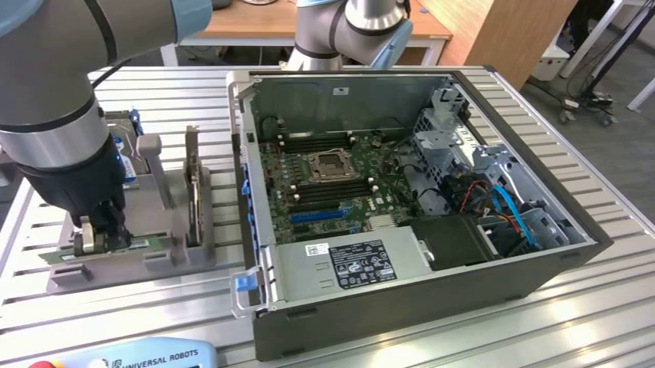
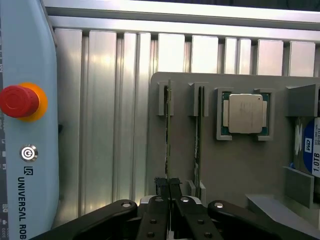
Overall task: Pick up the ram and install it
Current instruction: 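Pick up the ram and move it above insertion slot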
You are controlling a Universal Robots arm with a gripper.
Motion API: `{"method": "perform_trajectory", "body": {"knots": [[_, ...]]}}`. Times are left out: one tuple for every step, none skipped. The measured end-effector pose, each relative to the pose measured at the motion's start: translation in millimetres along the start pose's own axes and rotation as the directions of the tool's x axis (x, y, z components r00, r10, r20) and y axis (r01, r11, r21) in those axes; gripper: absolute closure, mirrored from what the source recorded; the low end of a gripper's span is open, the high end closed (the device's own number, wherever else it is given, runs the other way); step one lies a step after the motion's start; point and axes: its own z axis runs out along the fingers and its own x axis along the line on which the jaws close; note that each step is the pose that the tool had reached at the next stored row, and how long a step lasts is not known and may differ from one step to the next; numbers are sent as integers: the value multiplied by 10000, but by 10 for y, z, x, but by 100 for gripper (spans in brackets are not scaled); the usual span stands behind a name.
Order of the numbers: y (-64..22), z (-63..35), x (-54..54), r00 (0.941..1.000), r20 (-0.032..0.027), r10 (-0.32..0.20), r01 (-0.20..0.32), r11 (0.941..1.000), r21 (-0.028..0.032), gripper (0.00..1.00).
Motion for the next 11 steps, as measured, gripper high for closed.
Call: {"method": "perform_trajectory", "body": {"knots": [[0,-20,0,10000,0,0,0,10000,0,89],[0,-42,-1,10000,-1,1,-1,10000,0,89],[0,-65,-1,10000,-1,0,0,10000,0,89],[0,-89,-2,10000,0,1,-1,10000,0,89],[-1,-111,-2,10000,0,0,0,10000,1,89],[0,-134,-3,10000,0,0,0,10000,-1,89],[0,-158,-4,10000,0,0,0,10000,0,89],[0,-181,-4,10000,-1,0,0,10000,-1,89],[0,-204,-5,10000,0,0,0,10000,0,89],[0,-231,-5,10000,-1,0,0,10000,-1,89],[0,-256,-6,10000,0,0,0,10000,0,89]]}}
